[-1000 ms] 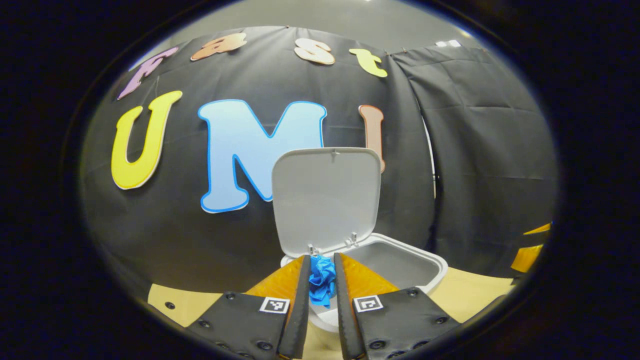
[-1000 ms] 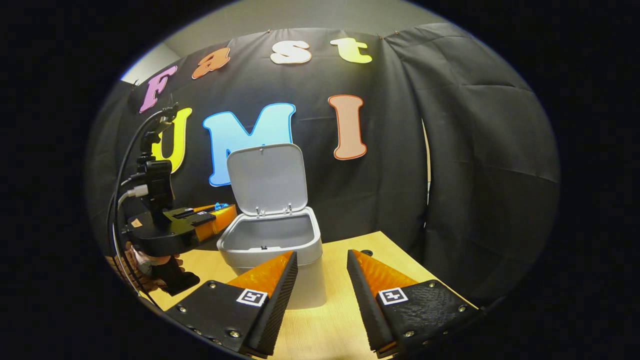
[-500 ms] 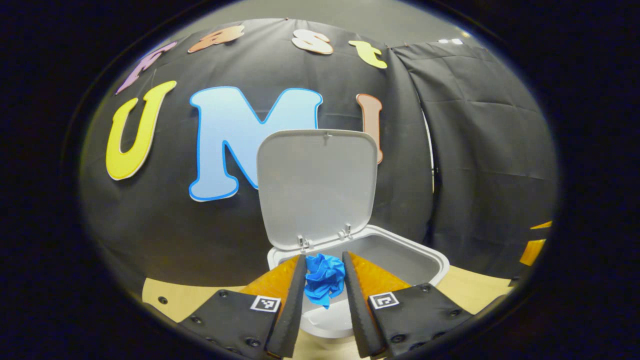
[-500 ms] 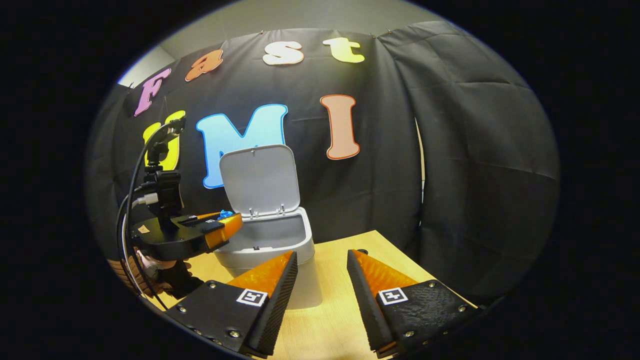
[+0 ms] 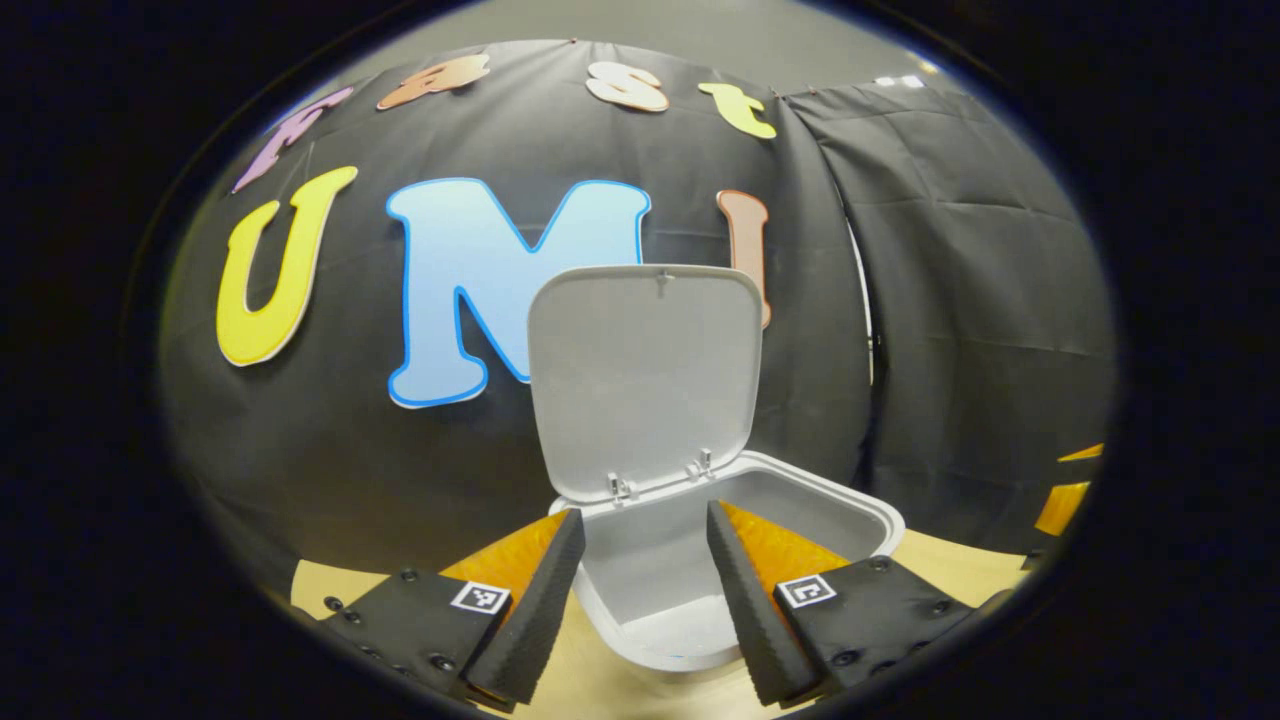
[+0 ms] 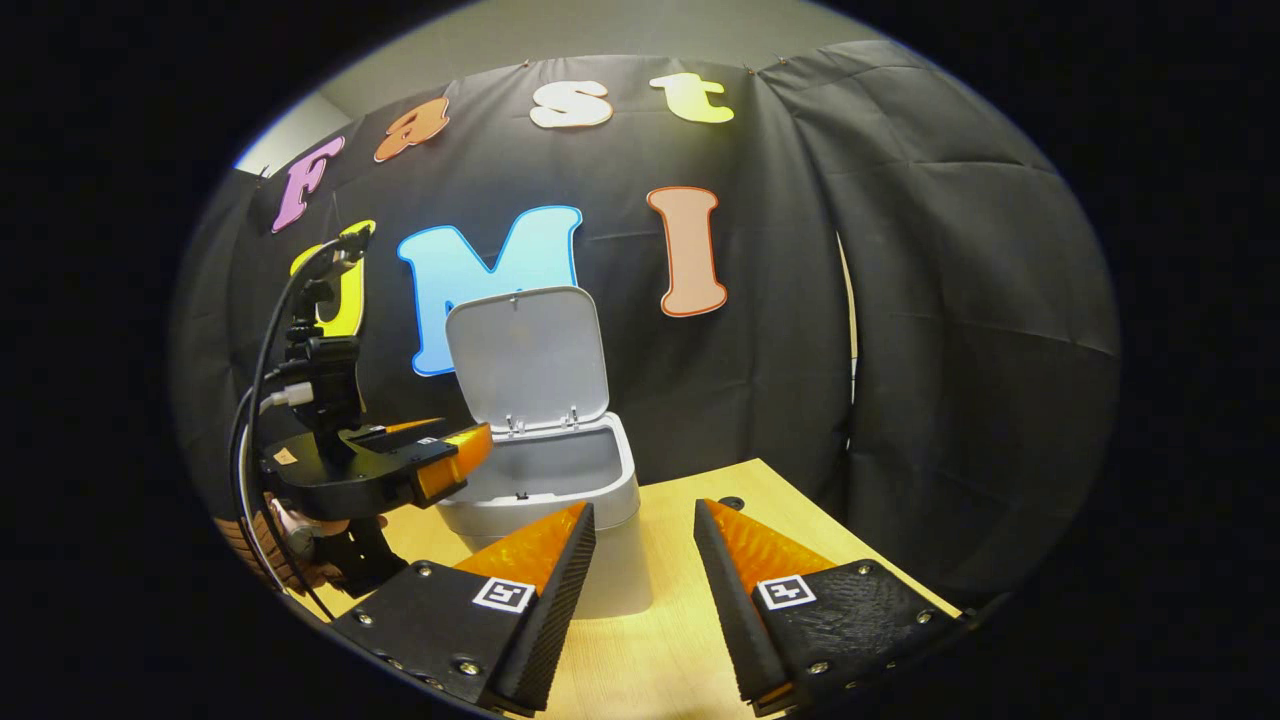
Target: Press the lid of the desktop garbage bin to open it, pick up the crumpled paper on the desktop and throw it into the bin, then pick up the pop can on the desktop and drop it into the bin, and finally close the garbage bin lid.
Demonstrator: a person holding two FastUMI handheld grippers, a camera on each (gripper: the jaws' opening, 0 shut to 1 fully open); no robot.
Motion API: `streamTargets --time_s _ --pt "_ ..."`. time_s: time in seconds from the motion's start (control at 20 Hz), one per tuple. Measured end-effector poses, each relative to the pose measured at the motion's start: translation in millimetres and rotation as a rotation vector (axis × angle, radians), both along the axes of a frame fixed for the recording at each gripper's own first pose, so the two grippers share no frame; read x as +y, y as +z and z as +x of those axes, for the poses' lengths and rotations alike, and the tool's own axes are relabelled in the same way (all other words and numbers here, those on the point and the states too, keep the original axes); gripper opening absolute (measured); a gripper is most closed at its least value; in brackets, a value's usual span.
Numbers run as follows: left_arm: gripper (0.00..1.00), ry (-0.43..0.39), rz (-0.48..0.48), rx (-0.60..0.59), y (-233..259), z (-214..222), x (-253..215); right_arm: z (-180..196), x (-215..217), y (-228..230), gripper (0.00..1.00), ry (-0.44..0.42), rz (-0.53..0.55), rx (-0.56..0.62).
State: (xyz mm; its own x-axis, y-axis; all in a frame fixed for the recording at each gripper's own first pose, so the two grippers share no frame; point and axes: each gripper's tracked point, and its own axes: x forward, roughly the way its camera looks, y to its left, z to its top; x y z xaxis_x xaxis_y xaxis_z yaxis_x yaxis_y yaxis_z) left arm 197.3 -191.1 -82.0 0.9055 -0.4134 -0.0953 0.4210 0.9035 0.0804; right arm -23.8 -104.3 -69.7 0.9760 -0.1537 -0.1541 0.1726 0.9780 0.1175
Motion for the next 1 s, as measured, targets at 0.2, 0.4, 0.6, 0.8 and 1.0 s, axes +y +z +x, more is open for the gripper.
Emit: streamTargets --time_s 0.2,0.4,0.6,0.8,1.0 --pt "0.84 0.033 0.006 -0.037 18.5 -9.9 27.3 3.1 14.0 -3.7 0.66 0.038 -0.003 0.005" --pt "0.84 0.08 -0.022 -0.044 30.4 -25.2 59.6 7.5 38.0 -11.0 0.66 0.101 -0.011 0.014" --pt "0.84 0.148 -0.019 -0.054 38.8 -38.6 97.5 13.5 69.1 -25.6 0.66 0.181 -0.023 0.039" --pt "0.84 0.228 -0.027 -0.066 50.1 -62.0 141.5 17.4 101.6 -40.5 0.83 0.272 -0.046 0.069" --pt "0.84 0.32 -0.041 -0.055 55.0 -85.5 187.1 22.5 128.5 -56.6 0.87 0.348 -0.054 0.098"
